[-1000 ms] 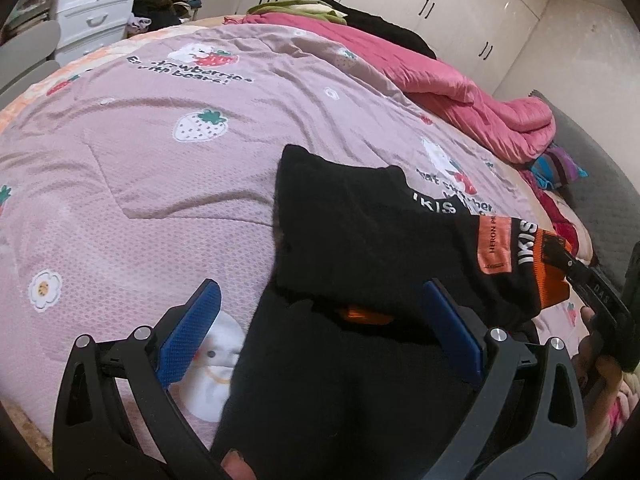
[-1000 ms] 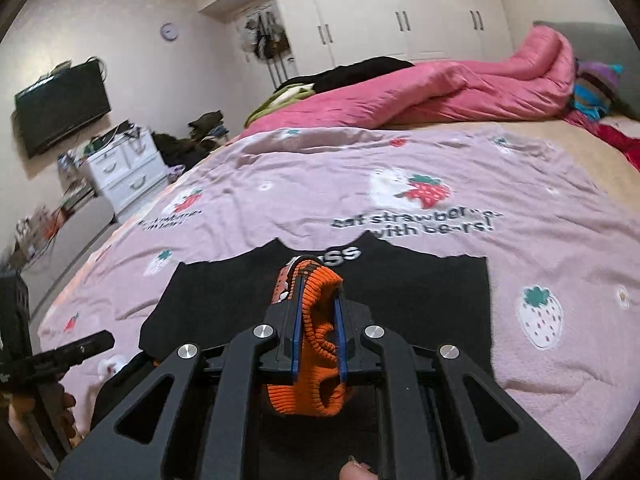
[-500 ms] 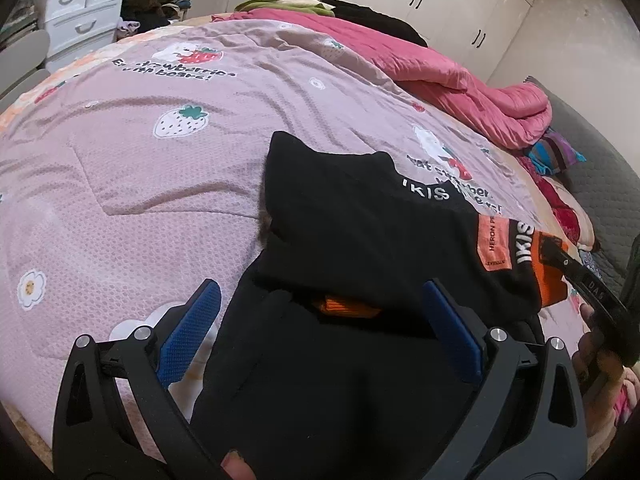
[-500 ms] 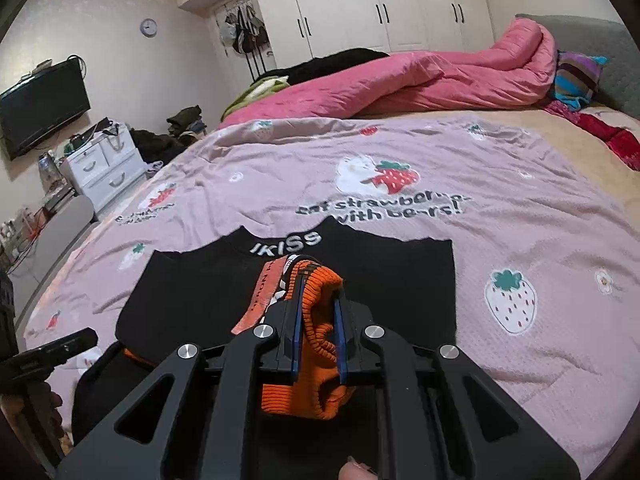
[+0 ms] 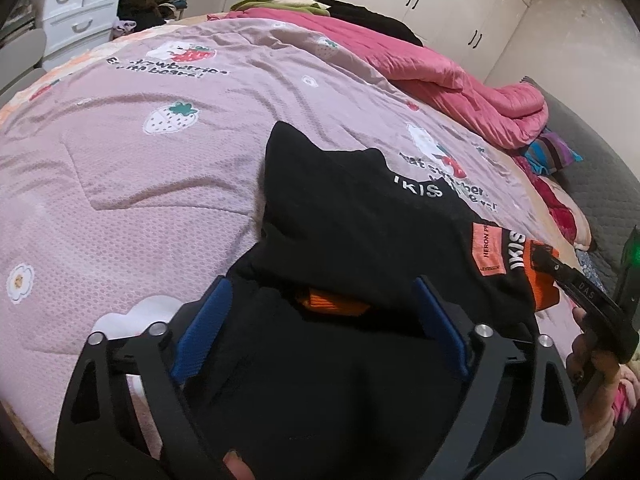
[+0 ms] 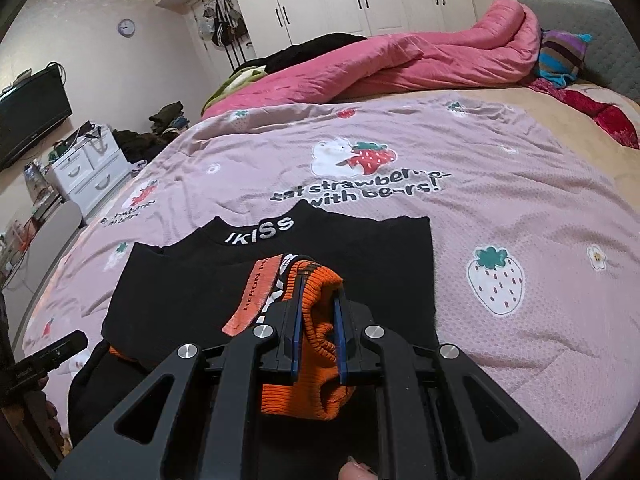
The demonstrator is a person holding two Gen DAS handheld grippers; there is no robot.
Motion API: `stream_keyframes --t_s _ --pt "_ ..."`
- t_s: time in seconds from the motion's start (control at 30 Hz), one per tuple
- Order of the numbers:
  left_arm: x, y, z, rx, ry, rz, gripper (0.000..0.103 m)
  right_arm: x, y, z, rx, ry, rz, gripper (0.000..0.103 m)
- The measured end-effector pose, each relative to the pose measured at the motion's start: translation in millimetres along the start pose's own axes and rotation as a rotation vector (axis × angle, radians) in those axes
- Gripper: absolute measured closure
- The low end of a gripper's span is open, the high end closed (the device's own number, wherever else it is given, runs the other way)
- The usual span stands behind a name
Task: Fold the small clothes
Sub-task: 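Lay the cuff flat on the shirt body and open the right tool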
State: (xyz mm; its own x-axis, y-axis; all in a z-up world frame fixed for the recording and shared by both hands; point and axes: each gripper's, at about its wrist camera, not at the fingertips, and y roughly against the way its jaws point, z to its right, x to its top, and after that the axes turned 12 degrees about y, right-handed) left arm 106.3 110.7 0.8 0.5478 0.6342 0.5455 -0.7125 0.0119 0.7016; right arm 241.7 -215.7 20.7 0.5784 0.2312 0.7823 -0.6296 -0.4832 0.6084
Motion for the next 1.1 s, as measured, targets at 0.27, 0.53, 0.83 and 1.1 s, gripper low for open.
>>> stream_keyframes --t_s 0.27,0.53,0.83,1.1 --pt "3.6 -8.0 10.1 -0.02 -0.018 -0.004 0.058 -1.4 1.3 5.4 -0.052 -0.004 -0.013 0.085" --pt "5.8 -25.7 37.0 -0.023 -0.102 -0.028 0.064 -1.3 7.9 2.8 -0.023 0.018 0.002 0.085" --pt "3.6 -56.0 14.8 0.043 -0.056 -0.114 0.065 -11.4 -8.2 -55.3 0.116 0.186 -0.07 0.077" --pt "1.7 -54.1 10.7 0.03 -0.046 -0.111 0.065 -25.1 -30.0 -68.4 0.097 0.22 -0.182 0.069"
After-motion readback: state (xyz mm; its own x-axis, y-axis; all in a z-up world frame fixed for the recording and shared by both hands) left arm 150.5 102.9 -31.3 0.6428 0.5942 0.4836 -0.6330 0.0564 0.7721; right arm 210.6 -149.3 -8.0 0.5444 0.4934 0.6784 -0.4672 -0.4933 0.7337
